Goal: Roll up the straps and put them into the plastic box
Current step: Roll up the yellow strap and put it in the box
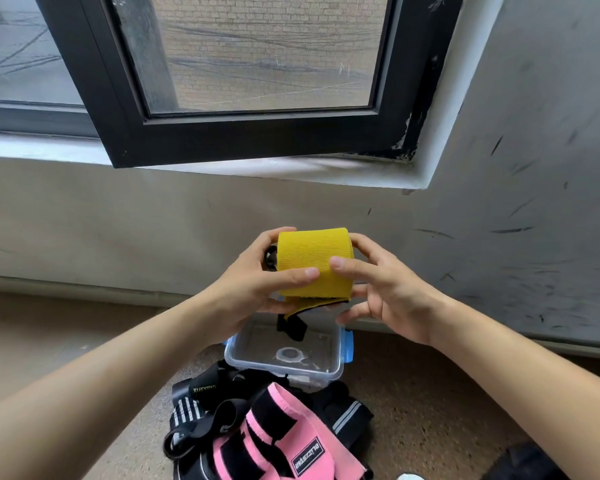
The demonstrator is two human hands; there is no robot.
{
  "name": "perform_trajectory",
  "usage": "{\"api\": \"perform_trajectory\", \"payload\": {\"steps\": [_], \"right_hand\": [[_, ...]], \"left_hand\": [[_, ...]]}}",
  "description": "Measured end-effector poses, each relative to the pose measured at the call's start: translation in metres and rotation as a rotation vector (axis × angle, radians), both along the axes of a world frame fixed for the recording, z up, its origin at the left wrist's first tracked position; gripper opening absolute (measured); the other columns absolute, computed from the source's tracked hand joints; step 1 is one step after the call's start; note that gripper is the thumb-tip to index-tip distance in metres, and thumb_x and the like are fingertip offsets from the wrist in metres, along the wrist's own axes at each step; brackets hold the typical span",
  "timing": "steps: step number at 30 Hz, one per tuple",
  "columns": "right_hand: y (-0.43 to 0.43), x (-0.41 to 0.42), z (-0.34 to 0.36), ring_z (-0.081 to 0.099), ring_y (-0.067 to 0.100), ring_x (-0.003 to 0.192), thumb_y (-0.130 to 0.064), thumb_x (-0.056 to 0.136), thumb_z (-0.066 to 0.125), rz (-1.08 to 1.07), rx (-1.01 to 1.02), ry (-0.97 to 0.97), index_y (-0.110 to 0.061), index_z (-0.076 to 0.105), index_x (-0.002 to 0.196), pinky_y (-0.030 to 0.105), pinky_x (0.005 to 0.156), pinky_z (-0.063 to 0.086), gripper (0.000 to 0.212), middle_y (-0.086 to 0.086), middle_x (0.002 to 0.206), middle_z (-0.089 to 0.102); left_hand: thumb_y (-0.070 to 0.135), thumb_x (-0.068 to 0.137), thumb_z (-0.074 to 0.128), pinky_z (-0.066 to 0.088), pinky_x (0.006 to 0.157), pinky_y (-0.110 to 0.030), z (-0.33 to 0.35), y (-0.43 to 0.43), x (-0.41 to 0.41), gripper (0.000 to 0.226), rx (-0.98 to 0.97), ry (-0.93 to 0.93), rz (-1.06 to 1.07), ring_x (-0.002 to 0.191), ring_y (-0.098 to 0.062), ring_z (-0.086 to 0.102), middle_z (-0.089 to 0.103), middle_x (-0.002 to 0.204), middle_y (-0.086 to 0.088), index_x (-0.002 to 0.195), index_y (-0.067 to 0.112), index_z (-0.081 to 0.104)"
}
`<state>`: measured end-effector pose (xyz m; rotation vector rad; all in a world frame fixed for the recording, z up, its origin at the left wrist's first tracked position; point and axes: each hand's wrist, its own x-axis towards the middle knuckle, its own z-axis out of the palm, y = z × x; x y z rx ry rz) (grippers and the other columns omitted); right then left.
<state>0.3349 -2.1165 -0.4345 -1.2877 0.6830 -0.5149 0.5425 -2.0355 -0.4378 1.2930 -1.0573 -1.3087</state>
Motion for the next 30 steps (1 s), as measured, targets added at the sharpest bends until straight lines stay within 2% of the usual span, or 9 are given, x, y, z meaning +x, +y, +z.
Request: {"api": "perform_trajectory", "payload": {"steps": [3, 6, 10, 13, 16, 19, 24, 27, 30], "right_hand": [[-0.003, -0.003, 0.000, 0.071, 0.040, 0.109, -0.028, 0.080, 0.078, 0.014, -0.003, -0.027, -0.035, 0.053, 0.138, 0.038, 0.068, 0.059, 0.064, 0.013, 0.131, 0.066], [-0.008, -0.003, -0.004, 0.069, 0.040, 0.113, -0.019, 0.077, 0.079, 0.012, -0.020, -0.030, -0.035, 0.053, 0.138, 0.038, 0.078, 0.059, 0.068, 0.018, 0.129, 0.063], [-0.018, 0.001, -0.010, 0.067, 0.032, 0.115, -0.011, 0.076, 0.075, 0.084, -0.031, 0.000, -0.041, 0.058, 0.136, 0.040, 0.089, 0.057, 0.070, 0.010, 0.119, 0.068], [-0.028, 0.013, -0.020, 0.067, 0.028, 0.115, -0.014, 0.077, 0.076, 0.119, 0.005, 0.027, -0.044, 0.058, 0.139, 0.045, 0.096, 0.054, 0.071, 0.010, 0.123, 0.068], [-0.037, 0.035, -0.042, 0.070, 0.029, 0.113, -0.018, 0.075, 0.084, 0.051, 0.088, 0.004, -0.037, 0.057, 0.141, 0.048, 0.099, 0.055, 0.073, 0.008, 0.129, 0.068], [-0.039, 0.062, -0.070, 0.072, 0.032, 0.104, -0.026, 0.073, 0.086, -0.120, 0.187, -0.063, -0.026, 0.056, 0.139, 0.044, 0.094, 0.058, 0.073, 0.015, 0.130, 0.069], [-0.035, 0.099, -0.126, 0.072, 0.031, 0.101, -0.023, 0.077, 0.086, -0.341, 0.242, -0.058, -0.017, 0.057, 0.133, 0.043, 0.087, 0.061, 0.064, 0.018, 0.127, 0.069], [-0.036, 0.108, -0.162, 0.071, 0.034, 0.110, -0.023, 0.077, 0.088, -0.370, 0.234, 0.007, -0.021, 0.062, 0.126, 0.051, 0.090, 0.059, 0.055, 0.011, 0.124, 0.070], [-0.041, 0.110, -0.199, 0.070, 0.034, 0.109, -0.021, 0.071, 0.093, -0.353, 0.162, 0.085, -0.028, 0.069, 0.112, 0.049, 0.087, 0.061, 0.048, 0.008, 0.113, 0.070]], "left_hand": [[0.061, 0.074, 0.074, 0.056, 0.064, -0.030, 0.000, 0.001, 0.003, 0.059, 0.110, -0.095, -0.084, 0.100, -0.022, 0.073, 0.074, 0.119, 0.003, 0.127, 0.040, 0.061], [0.072, 0.068, 0.069, 0.057, 0.065, -0.032, -0.004, -0.001, 0.006, 0.069, 0.204, -0.075, -0.080, 0.110, -0.033, 0.071, 0.076, 0.117, -0.005, 0.123, 0.032, 0.066], [0.066, 0.056, 0.076, 0.058, 0.081, -0.039, -0.015, -0.004, 0.008, 0.078, 0.208, -0.055, -0.034, 0.095, -0.031, 0.074, 0.074, 0.115, -0.013, 0.123, 0.029, 0.064], [0.060, 0.051, 0.079, 0.052, 0.087, -0.039, -0.029, -0.006, 0.012, 0.080, 0.234, -0.024, 0.028, 0.091, -0.028, 0.066, 0.071, 0.121, -0.015, 0.122, 0.028, 0.065], [0.052, 0.058, 0.080, 0.050, 0.085, -0.039, -0.043, -0.013, 0.017, 0.071, 0.213, 0.030, 0.099, 0.091, -0.026, 0.066, 0.071, 0.115, -0.007, 0.123, 0.030, 0.064], [0.044, 0.069, 0.076, 0.053, 0.094, -0.042, -0.066, -0.026, 0.020, 0.054, 0.167, 0.131, 0.203, 0.093, -0.029, 0.074, 0.074, 0.113, -0.008, 0.119, 0.027, 0.064], [0.043, 0.059, 0.089, 0.059, 0.075, -0.033, -0.127, -0.042, 0.027, 0.090, 0.179, 0.200, 0.392, 0.110, -0.033, 0.073, 0.068, 0.129, -0.014, 0.135, 0.014, 0.051], [0.044, 0.062, 0.089, 0.059, 0.088, -0.040, -0.166, -0.039, 0.031, 0.088, 0.251, 0.192, 0.361, 0.111, -0.029, 0.073, 0.068, 0.128, -0.013, 0.135, 0.015, 0.048], [0.053, 0.059, 0.089, 0.054, 0.104, -0.049, -0.200, -0.032, 0.037, 0.088, 0.341, 0.111, 0.274, 0.112, -0.027, 0.072, 0.069, 0.126, -0.010, 0.131, 0.020, 0.051]]}}
